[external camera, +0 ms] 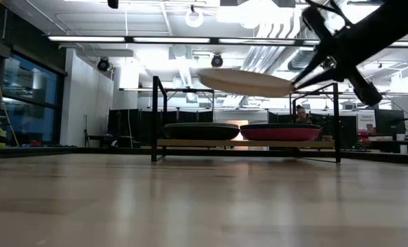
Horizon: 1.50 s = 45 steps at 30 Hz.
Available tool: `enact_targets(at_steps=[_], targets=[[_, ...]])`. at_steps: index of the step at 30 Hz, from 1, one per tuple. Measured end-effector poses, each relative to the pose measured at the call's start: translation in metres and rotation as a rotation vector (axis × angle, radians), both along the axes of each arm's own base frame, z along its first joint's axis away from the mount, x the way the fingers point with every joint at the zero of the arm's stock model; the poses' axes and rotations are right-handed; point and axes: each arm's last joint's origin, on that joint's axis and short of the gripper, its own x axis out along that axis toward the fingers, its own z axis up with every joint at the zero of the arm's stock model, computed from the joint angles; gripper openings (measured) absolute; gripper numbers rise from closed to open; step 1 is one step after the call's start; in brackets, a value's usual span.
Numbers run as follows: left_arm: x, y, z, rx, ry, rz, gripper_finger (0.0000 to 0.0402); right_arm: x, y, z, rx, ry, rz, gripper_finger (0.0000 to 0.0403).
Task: Place and stack plates onto a shelf
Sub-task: Stack the white plate on top of the green plate on the shelf
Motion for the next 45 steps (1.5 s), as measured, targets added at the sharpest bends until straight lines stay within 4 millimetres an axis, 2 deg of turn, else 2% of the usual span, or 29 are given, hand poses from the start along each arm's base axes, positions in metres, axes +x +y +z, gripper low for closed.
enact_targets(at_steps=[6, 10, 16, 38, 45], targets=[[0.0, 0.0, 0.0, 0.0, -0.002, 0.007, 0.0099, -0.013, -0.016, -0.011, 0.051, -0.021, -0.327, 0.0], [0.0, 0.0, 0.0, 0.0, -0.001, 0.007, 0.0099, -0.013, -0.026, -0.011, 0.047, -0.055, -0.429, 0.0], [0.0, 0.0, 0.0, -0.001, -0.002, 0.007, 0.0099, -0.011, -0.041, -0.011, 0.046, -0.046, -0.491, 0.0], [0.0, 0.0, 0.0, -0.001, -0.002, 0.007, 0.0099, -0.014, -0.071, -0.013, 0.036, -0.029, -0.652, 0.0], [0.0, 0.0, 0.0, -0.001, -0.002, 0.007, 0.0099, -0.014, -0.081, -0.014, 0.054, 0.018, -0.651, 0.0]])
